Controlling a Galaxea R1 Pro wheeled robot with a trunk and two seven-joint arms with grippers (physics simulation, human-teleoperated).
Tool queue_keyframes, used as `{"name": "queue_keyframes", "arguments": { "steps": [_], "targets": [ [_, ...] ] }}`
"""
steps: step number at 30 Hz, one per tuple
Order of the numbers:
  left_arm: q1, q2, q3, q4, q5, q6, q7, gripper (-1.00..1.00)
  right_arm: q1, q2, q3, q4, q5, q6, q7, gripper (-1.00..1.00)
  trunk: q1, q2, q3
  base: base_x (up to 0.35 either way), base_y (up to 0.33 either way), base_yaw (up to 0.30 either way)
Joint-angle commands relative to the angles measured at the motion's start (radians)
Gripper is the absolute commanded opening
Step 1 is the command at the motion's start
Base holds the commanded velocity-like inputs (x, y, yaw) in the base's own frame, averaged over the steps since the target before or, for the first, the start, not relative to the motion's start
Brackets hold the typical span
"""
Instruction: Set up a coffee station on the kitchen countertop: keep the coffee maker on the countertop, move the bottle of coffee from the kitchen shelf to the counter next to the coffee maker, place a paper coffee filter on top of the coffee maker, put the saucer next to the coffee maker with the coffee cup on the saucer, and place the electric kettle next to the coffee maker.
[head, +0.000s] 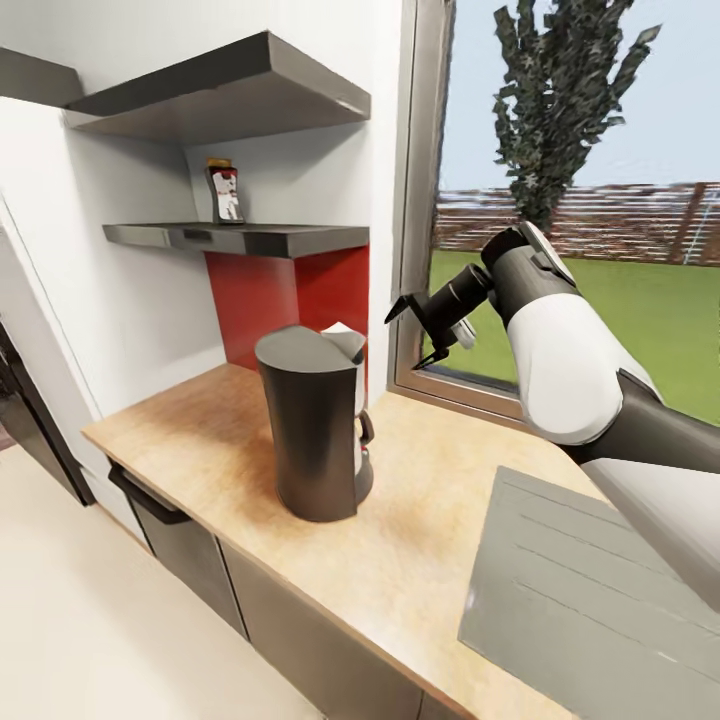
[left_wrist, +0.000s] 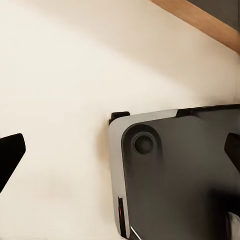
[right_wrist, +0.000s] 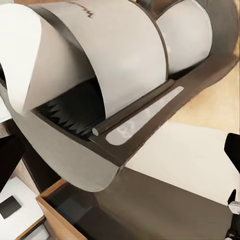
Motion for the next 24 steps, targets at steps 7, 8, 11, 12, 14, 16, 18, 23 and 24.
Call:
{"name": "queue_keyframes", "arguments": {
  "steps": [7, 8, 11, 12, 14, 16, 18, 23, 24],
  "targets": [
    [-0.001, 0.0, 0.009, 0.001, -0.005, -0.002, -0.005, 1.0, -0.001, 0.001, -0.005, 0.0, -0.003, 0.011, -0.008, 1.0, 0.0, -0.002, -0.002, -0.316, -0.04, 0.0],
    [-0.001, 0.0, 0.009, 0.0, -0.005, -0.002, -0.005, 1.0, -0.001, 0.001, -0.005, 0.002, -0.003, 0.011, -0.008, 1.0, 0.0, -0.002, -0.002, -0.334, 0.054, 0.0],
    [-0.002, 0.0, 0.009, -0.001, -0.005, -0.002, -0.005, 1.0, -0.001, 0.001, -0.005, 0.008, -0.003, 0.012, -0.008, 1.0, 0.0, -0.002, -0.002, -0.334, 0.088, 0.0],
    [-0.002, 0.0, 0.009, -0.001, -0.005, -0.002, -0.004, 1.0, -0.001, 0.001, -0.004, 0.011, -0.004, 0.013, -0.008, 1.0, 0.0, -0.002, -0.002, -0.318, 0.14, 0.0],
    [-0.003, 0.0, 0.009, -0.001, -0.005, -0.002, -0.004, 1.0, -0.001, 0.001, -0.004, 0.024, -0.003, 0.014, -0.009, 1.0, 0.0, -0.002, -0.002, -0.3, 0.176, 0.0],
    [-0.003, 0.0, 0.009, -0.002, -0.005, -0.002, -0.004, 1.0, 0.0, 0.001, -0.003, 0.049, -0.003, 0.015, -0.009, 1.0, 0.0, -0.002, -0.002, -0.289, 0.197, 0.0],
    [-0.004, 0.0, 0.009, -0.002, -0.005, -0.002, -0.004, 1.0, 0.0, 0.001, -0.003, 0.087, -0.003, 0.016, -0.009, 1.0, 0.0, -0.002, -0.002, -0.282, 0.209, 0.0],
    [-0.004, 0.0, 0.007, -0.002, -0.005, -0.002, -0.004, 1.0, 0.007, 0.001, -0.003, 0.215, -0.001, 0.025, -0.007, 1.0, 0.0, -0.002, -0.002, -0.279, 0.216, 0.0],
    [-0.004, 0.0, 0.007, -0.002, -0.005, -0.002, -0.004, 1.0, 0.01, 0.001, -0.003, 0.228, -0.001, 0.032, -0.007, 1.0, 0.0, -0.002, -0.002, -0.278, 0.218, 0.0]
  ]
}}
